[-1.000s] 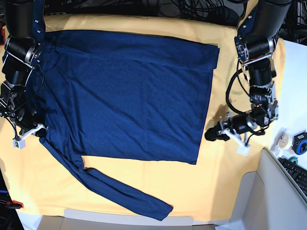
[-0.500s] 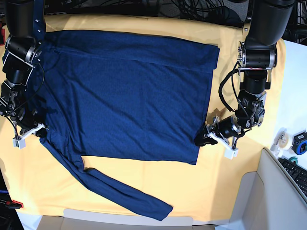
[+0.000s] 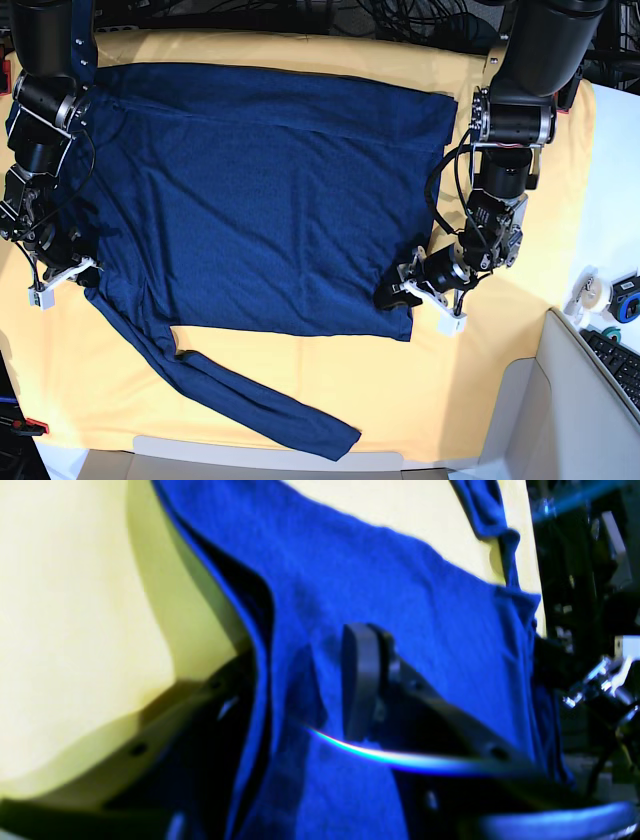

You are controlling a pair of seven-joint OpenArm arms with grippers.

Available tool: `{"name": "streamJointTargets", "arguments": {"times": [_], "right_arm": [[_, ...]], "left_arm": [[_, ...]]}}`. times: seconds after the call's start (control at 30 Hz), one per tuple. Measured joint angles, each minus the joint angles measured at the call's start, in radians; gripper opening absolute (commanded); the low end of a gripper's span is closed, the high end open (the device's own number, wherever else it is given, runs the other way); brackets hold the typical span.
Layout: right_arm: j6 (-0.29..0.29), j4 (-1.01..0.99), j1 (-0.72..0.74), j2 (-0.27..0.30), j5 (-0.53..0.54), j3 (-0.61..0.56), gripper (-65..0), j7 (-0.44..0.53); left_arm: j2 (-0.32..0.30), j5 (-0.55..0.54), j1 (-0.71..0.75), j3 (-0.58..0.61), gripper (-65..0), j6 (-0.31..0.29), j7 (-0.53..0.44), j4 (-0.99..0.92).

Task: Fold the T-shirt properly
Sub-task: 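Close both grippers on the shirt's hem edge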

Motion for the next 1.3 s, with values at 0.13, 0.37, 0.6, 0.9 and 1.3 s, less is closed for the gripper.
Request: {"name": "streamJointTargets", "arguments": {"times": [0.13, 0.37, 0.6, 0.9, 1.3], "right_arm": [[0.000, 0.001, 0.000, -0.005, 0.000, 0.001, -65.0, 0.000], [0.000, 0.001, 0.000, -0.006, 0.000, 0.001, -65.0, 0.002], [0.000, 0.001, 0.000, -0.008, 0.000, 0.001, -65.0, 0.003], [0.000, 0.003, -0.011, -0.008, 0.008, 0.002, -65.0, 0.015], [0.011, 0.227, -0.127, -0.030, -0.028, 0.131, -65.0, -0.064]], "left_arm": [[0.001, 0.000, 0.001, 0.000, -46.1, 0.001, -0.043, -0.004], [0.005, 0.001, -0.003, -0.003, -46.2, 0.001, -0.071, -0.005], [0.005, 0.004, -0.016, -0.004, -50.7, 0.003, -0.072, -0.005], [0.003, 0.006, -0.014, -0.001, -65.0, 0.004, -0.101, -0.006], [-0.033, -0.008, 0.034, -0.002, -65.0, -0.003, -0.029, 0.182]]}}
